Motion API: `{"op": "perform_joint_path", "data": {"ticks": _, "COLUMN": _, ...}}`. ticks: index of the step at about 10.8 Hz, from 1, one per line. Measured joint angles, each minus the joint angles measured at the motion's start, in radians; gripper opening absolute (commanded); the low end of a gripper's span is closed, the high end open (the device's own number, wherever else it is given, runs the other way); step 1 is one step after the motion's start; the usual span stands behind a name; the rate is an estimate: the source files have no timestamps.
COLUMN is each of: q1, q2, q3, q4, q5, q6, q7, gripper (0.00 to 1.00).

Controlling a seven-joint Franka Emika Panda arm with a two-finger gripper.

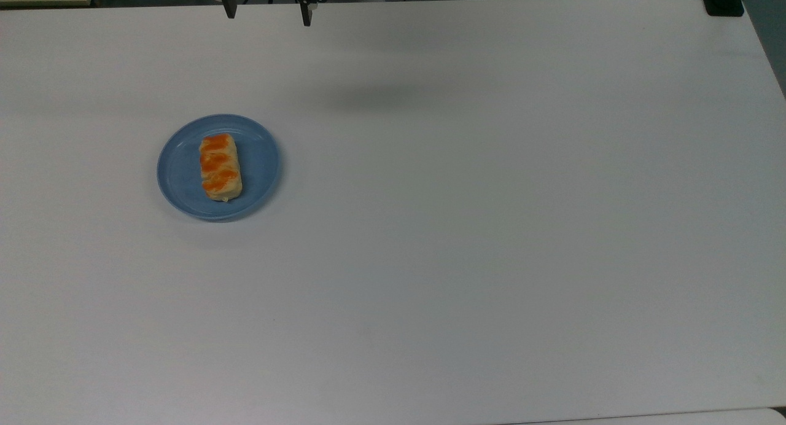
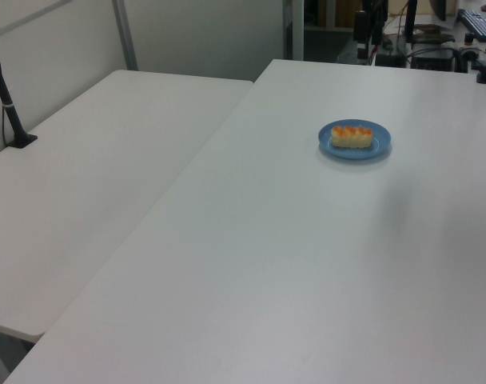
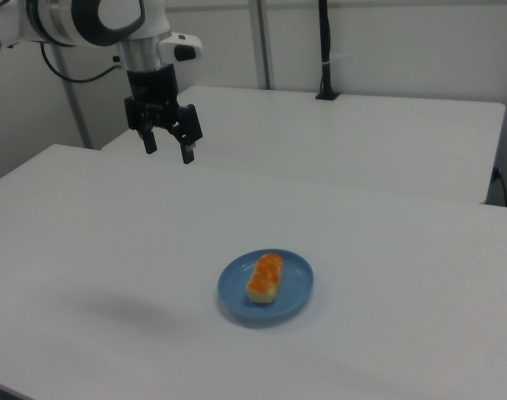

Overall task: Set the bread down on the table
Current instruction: 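Move the open gripper toward the bread roll on the blue plate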

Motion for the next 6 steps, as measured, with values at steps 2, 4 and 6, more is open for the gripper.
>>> {"op": "perform_joint_path", "data": {"ticks": 2, "q1": 0.0, "q2": 0.001, "q3": 0.0, "q4": 0.0, "q5": 0.0, "q6": 0.0, "q7": 0.0, "gripper": 1.0}}
{"op": "perform_joint_path", "data": {"ticks": 4, "q1": 0.0, "q2": 0.001, "q3": -0.012, "q4": 0.0, "q5": 0.0, "q6": 0.0, "q7": -0.013, "gripper": 1.0}}
{"op": "perform_joint_path", "data": {"ticks": 6, "q1": -0.001, "q2": 0.001, "q3": -0.055, "q4": 0.0, "q5": 0.0, "q6": 0.0, "q7": -0.065, "gripper": 1.0}}
